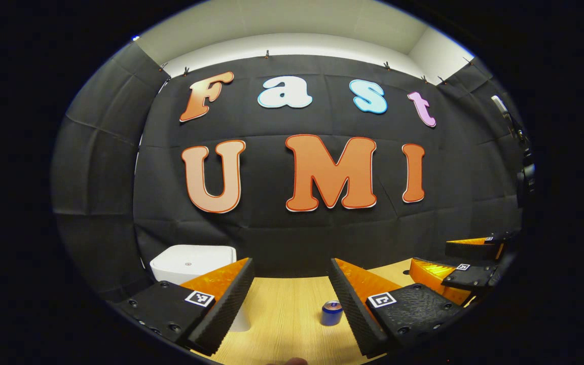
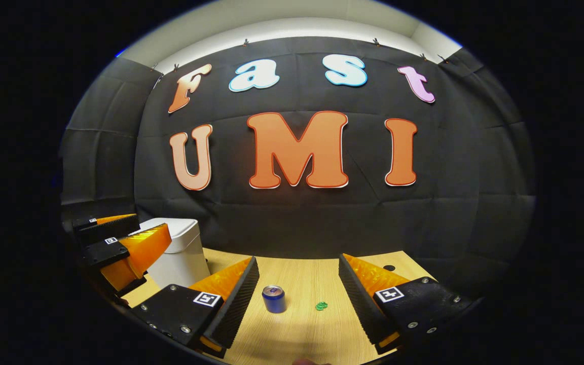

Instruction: Press the lid of the desktop garbage bin to open it, pick up the crumpled paper on the desktop and throw it into the bin, then pick up the pop can on the desktop and drop it into the bin, and finally close the garbage bin lid.

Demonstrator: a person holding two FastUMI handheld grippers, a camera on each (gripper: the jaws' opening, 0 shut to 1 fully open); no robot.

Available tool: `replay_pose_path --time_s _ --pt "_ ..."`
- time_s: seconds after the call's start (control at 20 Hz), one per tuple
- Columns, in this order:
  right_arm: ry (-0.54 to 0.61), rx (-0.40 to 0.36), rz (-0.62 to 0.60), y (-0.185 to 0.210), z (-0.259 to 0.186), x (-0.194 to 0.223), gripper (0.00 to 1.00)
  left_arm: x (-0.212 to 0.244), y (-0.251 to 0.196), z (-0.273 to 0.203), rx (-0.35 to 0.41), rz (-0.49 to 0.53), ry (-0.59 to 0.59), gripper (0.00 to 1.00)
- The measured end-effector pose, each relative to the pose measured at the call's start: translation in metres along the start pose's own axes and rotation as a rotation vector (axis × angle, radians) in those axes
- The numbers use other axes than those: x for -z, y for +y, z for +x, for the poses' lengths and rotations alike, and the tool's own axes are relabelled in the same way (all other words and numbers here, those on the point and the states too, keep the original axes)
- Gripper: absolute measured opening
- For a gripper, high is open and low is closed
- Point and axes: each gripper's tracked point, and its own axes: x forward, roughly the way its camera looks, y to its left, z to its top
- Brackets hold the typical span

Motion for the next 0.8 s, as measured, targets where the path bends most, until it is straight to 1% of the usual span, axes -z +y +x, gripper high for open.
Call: replay_pose_path --time_s 0.35,0.6,0.8 --pt "0.009 0.004 0.006 0.002 0.006 0.003 0.94 0.002 0.009 0.002 -0.007 0.004 0.007 0.94" --pt "0.066 -0.004 0.013 0.006 0.007 0.020 0.94 0.027 0.014 0.003 -0.015 -0.029 0.077 0.94" --pt "0.057 0.001 0.007 0.005 0.012 0.016 0.94 0.020 0.027 0.006 -0.037 -0.016 0.059 0.94"
